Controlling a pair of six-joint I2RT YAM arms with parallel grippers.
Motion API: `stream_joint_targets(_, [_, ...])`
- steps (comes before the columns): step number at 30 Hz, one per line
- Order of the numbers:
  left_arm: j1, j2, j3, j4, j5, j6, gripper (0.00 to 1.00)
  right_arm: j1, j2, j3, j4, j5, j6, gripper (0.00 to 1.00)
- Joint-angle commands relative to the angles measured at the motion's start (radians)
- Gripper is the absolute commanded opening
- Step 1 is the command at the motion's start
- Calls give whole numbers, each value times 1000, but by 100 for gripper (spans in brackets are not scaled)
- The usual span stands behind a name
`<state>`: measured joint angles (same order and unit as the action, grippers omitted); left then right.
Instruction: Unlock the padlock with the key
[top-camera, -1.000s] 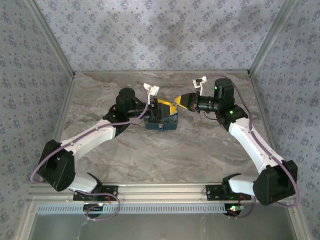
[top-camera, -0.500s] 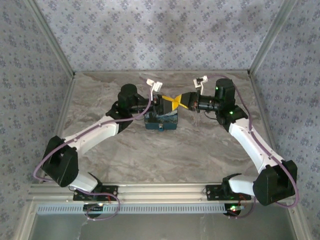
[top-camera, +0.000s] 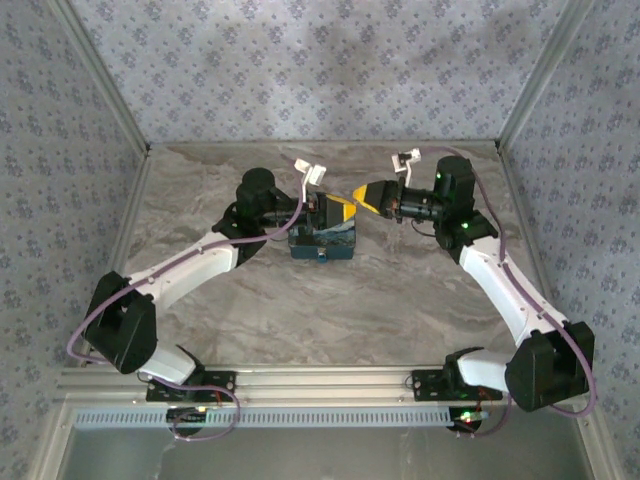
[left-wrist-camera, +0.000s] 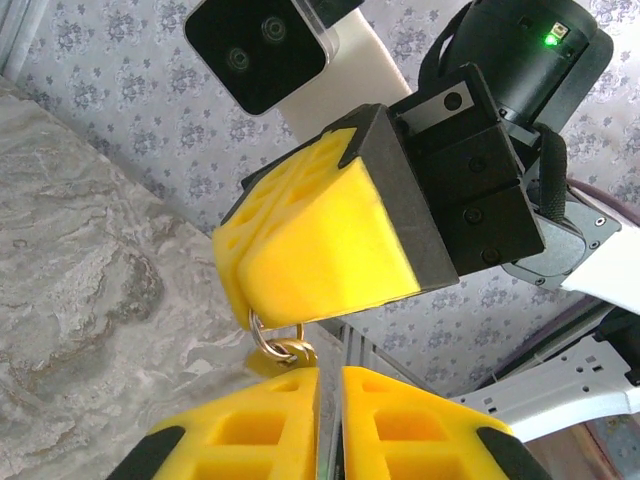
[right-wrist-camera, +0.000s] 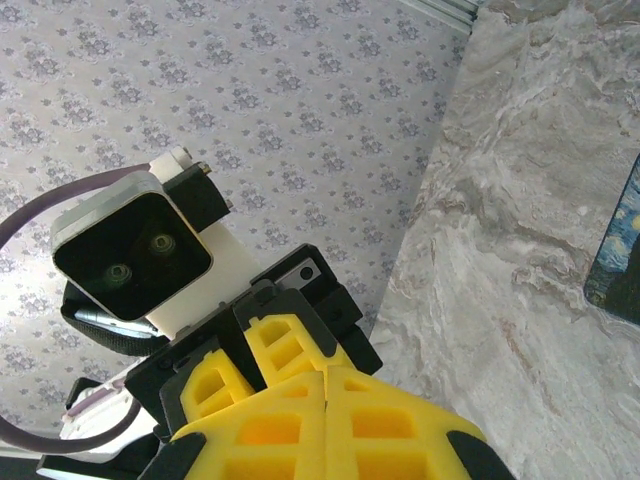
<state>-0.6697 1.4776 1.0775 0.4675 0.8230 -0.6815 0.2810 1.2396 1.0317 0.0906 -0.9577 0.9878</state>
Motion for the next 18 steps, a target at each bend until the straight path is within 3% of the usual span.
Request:
stream_joint_targets(1, [-8,5,15,19,6,9,25,-4,-16,-8,30,-10,17,0])
stream_joint_targets(3, [-7,-1,13,-16,-32,24,46,-4,-17,-8,30,-12,17,0])
stream_joint_targets(6, [-5,-13,-1,-14,-66,33,62,-5,-18,-8,29,-18,17,0])
stream_joint_targets(14, [-10,23,22,49,-15,1,66,1,-21,-24,68,-17,45,0])
stream_joint_targets(18, [-18,36,33,55,7,-7,57,-4,-22,-32,74,-13,52,0])
